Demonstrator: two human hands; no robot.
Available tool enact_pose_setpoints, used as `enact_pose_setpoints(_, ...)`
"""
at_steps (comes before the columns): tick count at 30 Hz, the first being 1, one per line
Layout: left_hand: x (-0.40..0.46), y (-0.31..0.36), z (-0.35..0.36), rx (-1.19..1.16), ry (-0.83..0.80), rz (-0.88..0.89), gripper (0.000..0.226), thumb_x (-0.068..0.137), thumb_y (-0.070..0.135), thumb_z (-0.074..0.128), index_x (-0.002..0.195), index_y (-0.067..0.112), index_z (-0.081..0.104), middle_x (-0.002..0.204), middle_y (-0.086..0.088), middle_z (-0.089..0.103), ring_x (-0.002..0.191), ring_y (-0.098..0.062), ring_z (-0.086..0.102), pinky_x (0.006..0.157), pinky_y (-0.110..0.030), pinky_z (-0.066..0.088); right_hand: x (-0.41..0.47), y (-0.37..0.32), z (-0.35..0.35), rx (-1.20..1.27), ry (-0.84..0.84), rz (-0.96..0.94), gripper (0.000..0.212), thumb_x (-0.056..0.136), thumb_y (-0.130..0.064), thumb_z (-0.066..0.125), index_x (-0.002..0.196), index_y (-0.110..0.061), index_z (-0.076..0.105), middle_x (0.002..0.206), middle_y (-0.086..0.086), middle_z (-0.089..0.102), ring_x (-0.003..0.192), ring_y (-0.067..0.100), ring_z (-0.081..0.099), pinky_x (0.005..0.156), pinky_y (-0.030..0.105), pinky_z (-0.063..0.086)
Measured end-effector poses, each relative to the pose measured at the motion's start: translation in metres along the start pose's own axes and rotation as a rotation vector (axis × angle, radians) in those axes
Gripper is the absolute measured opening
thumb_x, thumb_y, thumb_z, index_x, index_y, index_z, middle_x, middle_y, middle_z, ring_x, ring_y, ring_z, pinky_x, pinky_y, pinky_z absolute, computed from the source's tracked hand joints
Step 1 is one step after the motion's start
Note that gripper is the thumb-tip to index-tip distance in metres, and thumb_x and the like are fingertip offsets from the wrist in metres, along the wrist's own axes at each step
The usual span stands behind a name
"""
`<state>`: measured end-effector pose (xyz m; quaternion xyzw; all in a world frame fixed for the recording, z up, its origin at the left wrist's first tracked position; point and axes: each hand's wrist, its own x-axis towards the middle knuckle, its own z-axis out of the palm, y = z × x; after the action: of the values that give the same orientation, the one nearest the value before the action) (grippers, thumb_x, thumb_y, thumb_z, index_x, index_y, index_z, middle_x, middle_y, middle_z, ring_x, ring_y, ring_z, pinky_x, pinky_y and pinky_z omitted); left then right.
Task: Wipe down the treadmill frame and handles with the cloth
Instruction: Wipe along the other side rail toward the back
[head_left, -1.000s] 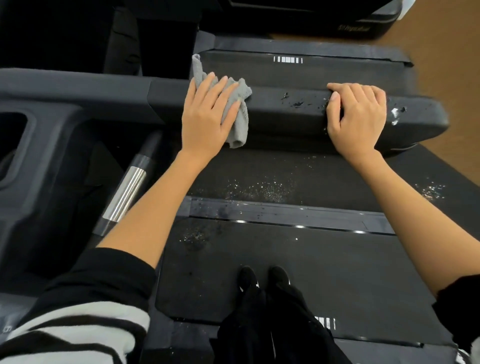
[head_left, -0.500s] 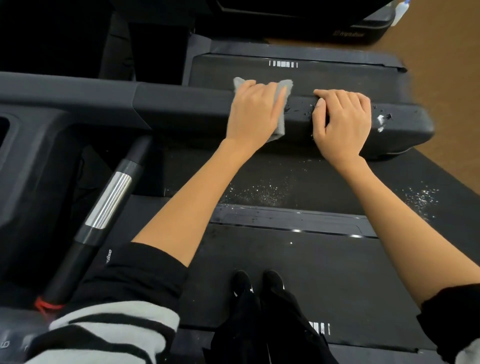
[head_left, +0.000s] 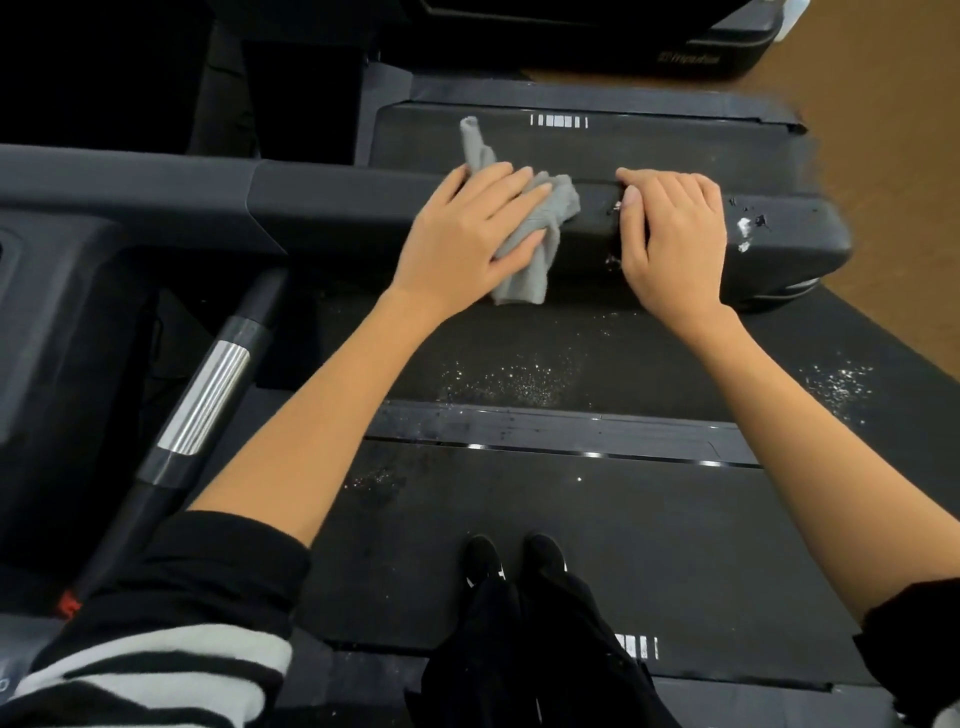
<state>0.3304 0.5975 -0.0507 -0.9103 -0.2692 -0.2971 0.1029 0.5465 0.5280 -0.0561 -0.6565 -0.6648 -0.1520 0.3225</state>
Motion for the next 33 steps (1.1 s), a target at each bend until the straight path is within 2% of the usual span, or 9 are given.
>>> enact_pose_setpoints(7,0.004,0.026,0.017,-0.027,0.153,-0.359,0.033,0.094,0.024,0.051,0.114,0.003,0.066,0.113,-0.009,0.068,0.113,-0.025,0.060,0.106,-0.044,0.039,0.002,-0.003,-0.008,0.136,-0.013,0.084,0.031,0.101,-0.012,0.040,0.103,0.001,0.068,0.106,0.009,0.071,0.098,0.022,0.063,0.102,0.029,0.038)
enact_pose_setpoints(11,0.025,0.043,0.023,0.024,0.201,-0.360,0.030,0.092,0.022,0.050,0.103,0.002,0.069,0.098,-0.008,0.071,0.093,-0.022,0.065,0.099,-0.043,0.045,0.005,-0.005,-0.014,0.217,-0.078,0.182,0.037,0.103,-0.015,0.033,0.108,0.003,0.065,0.096,0.012,0.069,0.090,0.022,0.061,0.109,0.033,0.036)
enact_pose_setpoints(14,0.037,0.057,0.029,0.038,0.196,-0.366,0.027,0.092,0.021,0.051,0.100,0.003,0.069,0.092,-0.006,0.072,0.089,-0.020,0.066,0.100,-0.041,0.045,0.009,-0.005,-0.019,0.363,-0.040,0.275,0.035,0.104,-0.015,0.035,0.113,0.001,0.065,0.094,0.010,0.068,0.087,0.017,0.061,0.090,0.027,0.046)
enact_pose_setpoints(17,0.047,0.078,0.032,-0.030,0.149,-0.371,0.029,0.093,0.023,0.049,0.102,0.004,0.069,0.097,-0.006,0.071,0.093,-0.020,0.066,0.100,-0.039,0.043,0.013,-0.004,-0.025,0.468,0.018,0.329,0.032,0.104,-0.014,0.038,0.117,0.000,0.063,0.106,0.004,0.066,0.094,0.009,0.060,0.084,0.012,0.042)
enact_pose_setpoints(19,0.054,0.086,0.028,-0.177,0.094,-0.401,0.035,0.093,0.027,0.045,0.108,0.005,0.068,0.102,-0.005,0.071,0.098,-0.019,0.064,0.101,-0.038,0.041,0.015,-0.008,-0.030,0.518,0.037,0.334,0.030,0.103,-0.011,0.039,0.121,0.000,0.059,0.113,0.006,0.062,0.101,0.006,0.057,0.089,0.010,0.039)
enact_pose_setpoints(22,0.059,0.081,0.010,-0.618,-0.019,-0.555,0.044,0.097,0.027,0.035,0.129,0.004,0.055,0.129,-0.008,0.060,0.126,-0.019,0.049,0.110,-0.034,0.032,0.016,-0.026,-0.031,0.509,0.073,0.235,0.031,0.102,-0.007,0.038,0.125,0.004,0.056,0.123,0.014,0.058,0.117,0.020,0.052,0.104,0.026,0.039)
enact_pose_setpoints(25,0.054,0.060,-0.015,-0.941,0.059,-0.709,0.040,0.101,0.013,0.033,0.138,0.003,0.045,0.145,-0.011,0.044,0.141,-0.018,0.029,0.116,-0.026,0.024,0.015,-0.049,-0.019,0.389,0.003,0.151,0.039,0.103,-0.020,0.039,0.132,0.004,0.052,0.130,0.017,0.055,0.124,0.029,0.049,0.110,0.030,0.033)
enact_pose_setpoints(29,0.028,0.013,-0.032,-0.535,0.110,-0.680,0.036,0.101,0.017,0.033,0.127,0.008,0.056,0.126,-0.004,0.060,0.123,-0.013,0.049,0.106,-0.033,0.038,0.005,-0.063,0.008,0.015,-0.148,0.074,0.064,0.098,-0.054,0.037,0.134,-0.004,0.053,0.124,0.013,0.061,0.120,0.037,0.051,0.109,0.049,0.032)
enact_pose_setpoints(33,-0.004,-0.026,-0.034,-0.072,-0.147,-0.671,0.040,0.100,0.028,0.029,0.122,0.016,0.060,0.114,-0.001,0.064,0.115,-0.016,0.052,0.105,-0.041,0.030,0.004,-0.071,0.025,-0.151,-0.068,0.052,0.066,0.097,-0.061,0.035,0.119,-0.005,0.063,0.111,0.017,0.064,0.108,0.041,0.056,0.102,0.052,0.038)
